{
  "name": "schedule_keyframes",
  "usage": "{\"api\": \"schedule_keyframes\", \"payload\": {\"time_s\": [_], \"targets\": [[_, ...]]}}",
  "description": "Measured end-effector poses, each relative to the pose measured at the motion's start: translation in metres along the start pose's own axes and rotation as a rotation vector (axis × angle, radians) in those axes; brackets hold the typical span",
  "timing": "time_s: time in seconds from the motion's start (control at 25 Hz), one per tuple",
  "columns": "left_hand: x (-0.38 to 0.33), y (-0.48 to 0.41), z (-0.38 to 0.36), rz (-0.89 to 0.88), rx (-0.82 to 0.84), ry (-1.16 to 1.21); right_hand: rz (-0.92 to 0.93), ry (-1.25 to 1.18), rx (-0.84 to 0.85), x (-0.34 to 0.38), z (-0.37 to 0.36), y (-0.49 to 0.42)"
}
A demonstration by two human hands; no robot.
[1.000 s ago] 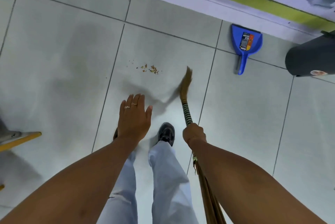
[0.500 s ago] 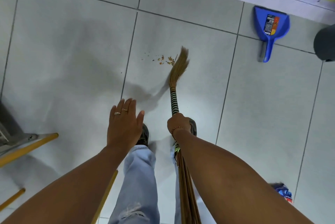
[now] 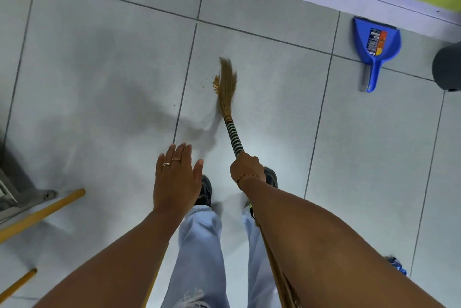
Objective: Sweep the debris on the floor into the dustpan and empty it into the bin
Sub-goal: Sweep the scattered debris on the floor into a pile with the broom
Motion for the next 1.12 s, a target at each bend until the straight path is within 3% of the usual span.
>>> {"api": "schedule_keyframes", "payload": {"time_s": [0.32,0.52,0.72,1.12], "targets": [[-0.001,0.008,0.000,0.015,-0.019,0.040,0.105,0.098,-0.053,-0.013,-0.001,0.014],[-0.009,0.016,0.007,0.007,-0.046,0.055,0.139,-0.028,-0.136,-0.046,0.002,0.034],[-0.006,0.015,0.009,-0.003,-0.057,0.060,-0.107,-0.126,0.003,-0.058,-0.011,0.033],[-0.008,0.023,0.014,0.016,-0.035,0.060,-0.054,-0.277,0.106,-0.004,-0.018,0.066]]}}
Point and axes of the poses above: each hand's wrist, its own y-axis away from the middle knuckle, its own z-axis out of the back of the hand, x = y × z, the point moved 1 cm from there along -y, towards the middle knuckle, and after that the axes turned 13 degrees about -z, right-handed, at the moved point
